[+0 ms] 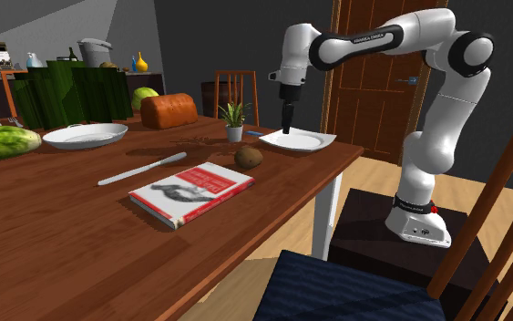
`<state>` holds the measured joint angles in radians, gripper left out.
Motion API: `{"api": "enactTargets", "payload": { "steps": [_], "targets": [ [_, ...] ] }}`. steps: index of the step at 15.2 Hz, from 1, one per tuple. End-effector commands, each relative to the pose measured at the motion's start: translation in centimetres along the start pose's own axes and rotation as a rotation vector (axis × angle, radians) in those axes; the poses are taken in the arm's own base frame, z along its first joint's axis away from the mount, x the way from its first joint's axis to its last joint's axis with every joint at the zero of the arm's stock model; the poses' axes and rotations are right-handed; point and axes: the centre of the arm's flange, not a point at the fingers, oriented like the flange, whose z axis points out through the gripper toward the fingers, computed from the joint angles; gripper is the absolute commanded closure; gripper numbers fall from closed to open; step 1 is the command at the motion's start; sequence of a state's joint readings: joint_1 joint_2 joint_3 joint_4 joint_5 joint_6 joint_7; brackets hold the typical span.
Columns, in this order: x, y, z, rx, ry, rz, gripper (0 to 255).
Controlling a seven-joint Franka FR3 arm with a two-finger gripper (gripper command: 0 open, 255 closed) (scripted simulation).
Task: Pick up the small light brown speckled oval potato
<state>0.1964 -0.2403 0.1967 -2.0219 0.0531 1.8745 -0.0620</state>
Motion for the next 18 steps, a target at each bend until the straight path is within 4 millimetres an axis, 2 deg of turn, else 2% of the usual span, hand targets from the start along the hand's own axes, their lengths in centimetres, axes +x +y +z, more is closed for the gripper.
{"api": "enactTargets", "payload": {
  "steps": [1,10,18],
  "targets": [
    [1.7,-1.8,0.4,0.018,0.009,-0.048,0],
    [8.1,-10.2,0.6,0.092,0.047,-0.261,0],
    [12.3,-18.7,0.0,0.158,0.080,-0.449,0]
  ]
}}
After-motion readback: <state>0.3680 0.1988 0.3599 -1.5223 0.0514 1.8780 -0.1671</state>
